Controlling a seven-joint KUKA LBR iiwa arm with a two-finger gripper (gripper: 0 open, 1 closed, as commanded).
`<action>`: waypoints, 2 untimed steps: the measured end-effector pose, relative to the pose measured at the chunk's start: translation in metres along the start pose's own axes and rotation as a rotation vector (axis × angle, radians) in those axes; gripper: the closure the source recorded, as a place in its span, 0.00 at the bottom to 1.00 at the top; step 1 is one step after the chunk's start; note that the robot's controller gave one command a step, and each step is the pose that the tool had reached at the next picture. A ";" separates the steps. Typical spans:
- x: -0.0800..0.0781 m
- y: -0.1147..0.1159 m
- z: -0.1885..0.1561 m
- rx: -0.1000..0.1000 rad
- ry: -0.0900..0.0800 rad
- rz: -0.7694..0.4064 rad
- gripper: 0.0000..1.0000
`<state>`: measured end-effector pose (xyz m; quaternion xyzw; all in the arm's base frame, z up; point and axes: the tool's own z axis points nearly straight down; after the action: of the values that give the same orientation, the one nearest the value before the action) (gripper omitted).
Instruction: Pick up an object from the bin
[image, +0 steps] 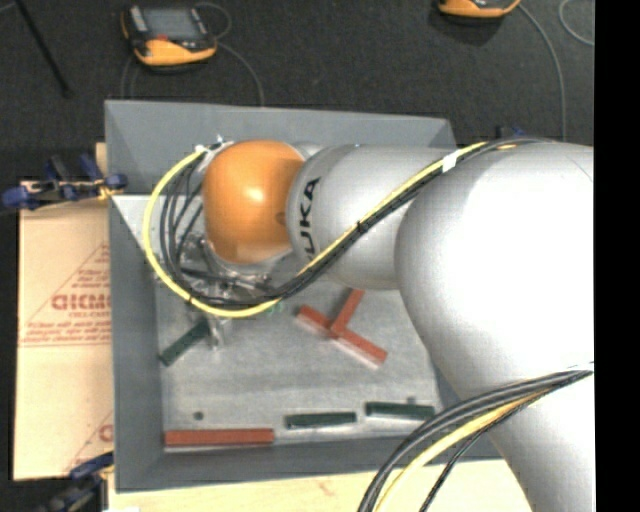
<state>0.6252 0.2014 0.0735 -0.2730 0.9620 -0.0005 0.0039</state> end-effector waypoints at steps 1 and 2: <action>0.000 0.000 0.000 0.000 0.000 0.001 1.00; 0.012 -0.016 -0.119 -0.003 0.002 -0.004 1.00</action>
Offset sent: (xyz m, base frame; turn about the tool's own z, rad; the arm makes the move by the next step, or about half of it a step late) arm -0.0042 -0.0194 0.1177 -0.0085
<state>0.6224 0.1814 0.1926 -0.2748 0.9615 0.0004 0.0023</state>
